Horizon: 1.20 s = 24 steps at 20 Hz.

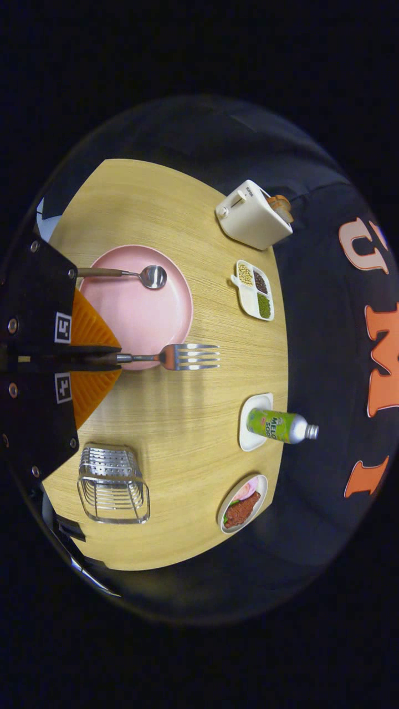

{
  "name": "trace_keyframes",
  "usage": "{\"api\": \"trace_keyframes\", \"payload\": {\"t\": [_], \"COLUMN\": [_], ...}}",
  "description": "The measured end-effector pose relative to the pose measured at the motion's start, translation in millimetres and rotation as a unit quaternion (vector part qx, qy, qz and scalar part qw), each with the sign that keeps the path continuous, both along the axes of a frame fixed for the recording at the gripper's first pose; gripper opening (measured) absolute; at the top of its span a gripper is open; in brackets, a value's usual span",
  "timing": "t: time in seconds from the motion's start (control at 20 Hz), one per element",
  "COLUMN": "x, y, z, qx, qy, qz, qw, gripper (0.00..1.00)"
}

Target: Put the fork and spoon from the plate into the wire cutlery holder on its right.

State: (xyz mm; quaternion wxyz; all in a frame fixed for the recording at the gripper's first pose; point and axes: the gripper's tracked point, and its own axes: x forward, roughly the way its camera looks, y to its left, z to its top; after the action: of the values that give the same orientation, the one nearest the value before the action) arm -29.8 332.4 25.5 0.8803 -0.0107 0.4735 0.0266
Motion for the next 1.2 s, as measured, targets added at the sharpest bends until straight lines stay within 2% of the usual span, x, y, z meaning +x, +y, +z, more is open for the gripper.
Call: {"api": "trace_keyframes", "payload": {"t": [0.2, 0.4, 0.6, 0.9, 1.2], "x": [-6.4, -18.2, -30.1, -50.6, -66.5], "y": [-38.9, -84.8, -120.4, -142.9, -154.3], "z": [20.8, 25.7, 20.7, 5.5, -7.9], "qx": [-0.013, -0.031, -0.058, -0.069, -0.085], "qy": [-0.019, -0.003, 0.031, 0.104, 0.183], "qz": [-0.024, -0.042, -0.036, -0.038, -0.007], "qw": [0.999, 0.999, 0.997, 0.991, 0.979], "gripper": [0.05, 0.05, 0.05, 0.05, 0.05]}}
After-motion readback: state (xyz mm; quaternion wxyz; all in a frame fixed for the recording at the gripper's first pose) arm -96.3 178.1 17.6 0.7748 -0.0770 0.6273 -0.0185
